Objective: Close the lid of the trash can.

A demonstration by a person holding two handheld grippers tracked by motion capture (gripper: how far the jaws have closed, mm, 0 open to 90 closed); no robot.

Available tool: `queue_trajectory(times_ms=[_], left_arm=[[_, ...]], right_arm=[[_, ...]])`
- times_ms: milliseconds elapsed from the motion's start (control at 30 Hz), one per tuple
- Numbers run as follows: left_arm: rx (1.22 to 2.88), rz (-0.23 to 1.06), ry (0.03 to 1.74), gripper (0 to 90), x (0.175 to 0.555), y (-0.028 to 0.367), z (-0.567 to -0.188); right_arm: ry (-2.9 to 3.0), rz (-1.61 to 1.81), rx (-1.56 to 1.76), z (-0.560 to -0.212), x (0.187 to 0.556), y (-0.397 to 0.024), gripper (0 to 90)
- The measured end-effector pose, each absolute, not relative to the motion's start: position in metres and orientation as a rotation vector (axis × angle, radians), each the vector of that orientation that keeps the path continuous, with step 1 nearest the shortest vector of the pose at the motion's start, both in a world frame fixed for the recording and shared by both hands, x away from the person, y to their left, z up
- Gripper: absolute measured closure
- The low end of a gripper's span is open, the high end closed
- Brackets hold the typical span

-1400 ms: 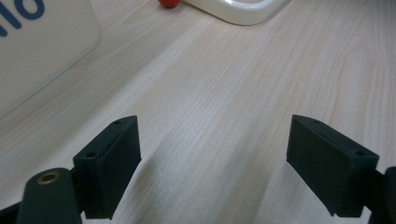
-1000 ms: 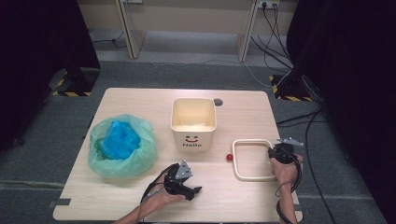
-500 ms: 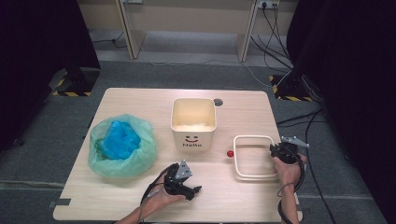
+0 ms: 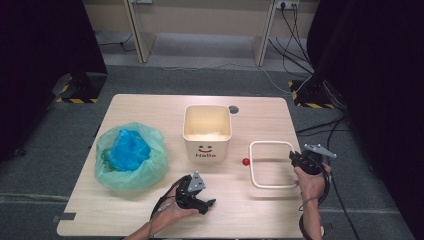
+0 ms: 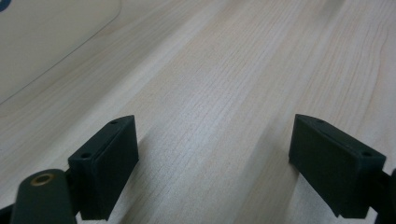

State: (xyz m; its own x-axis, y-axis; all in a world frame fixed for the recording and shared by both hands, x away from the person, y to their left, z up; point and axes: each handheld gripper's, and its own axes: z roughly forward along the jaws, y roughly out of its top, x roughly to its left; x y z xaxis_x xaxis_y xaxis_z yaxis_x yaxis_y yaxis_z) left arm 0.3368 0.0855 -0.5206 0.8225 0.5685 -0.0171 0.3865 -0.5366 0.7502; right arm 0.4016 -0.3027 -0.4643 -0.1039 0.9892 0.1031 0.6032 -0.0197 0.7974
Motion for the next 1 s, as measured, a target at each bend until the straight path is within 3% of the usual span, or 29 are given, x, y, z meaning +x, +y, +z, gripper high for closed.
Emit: queue_trajectory(times_ms=[867,1000], left_arm=[[2.197,0.293,0.707,15.0,0.337,0.086,-0.521],[2.178,0.301,0.720,19.2,0.337,0.088,-0.520]], right_arm=[[1.777,1.165,1.503,-0.381,0.421,-0.256,80.7],[1.800,1.179,1.477,-0.369,0.430,-0.238,80.7]])
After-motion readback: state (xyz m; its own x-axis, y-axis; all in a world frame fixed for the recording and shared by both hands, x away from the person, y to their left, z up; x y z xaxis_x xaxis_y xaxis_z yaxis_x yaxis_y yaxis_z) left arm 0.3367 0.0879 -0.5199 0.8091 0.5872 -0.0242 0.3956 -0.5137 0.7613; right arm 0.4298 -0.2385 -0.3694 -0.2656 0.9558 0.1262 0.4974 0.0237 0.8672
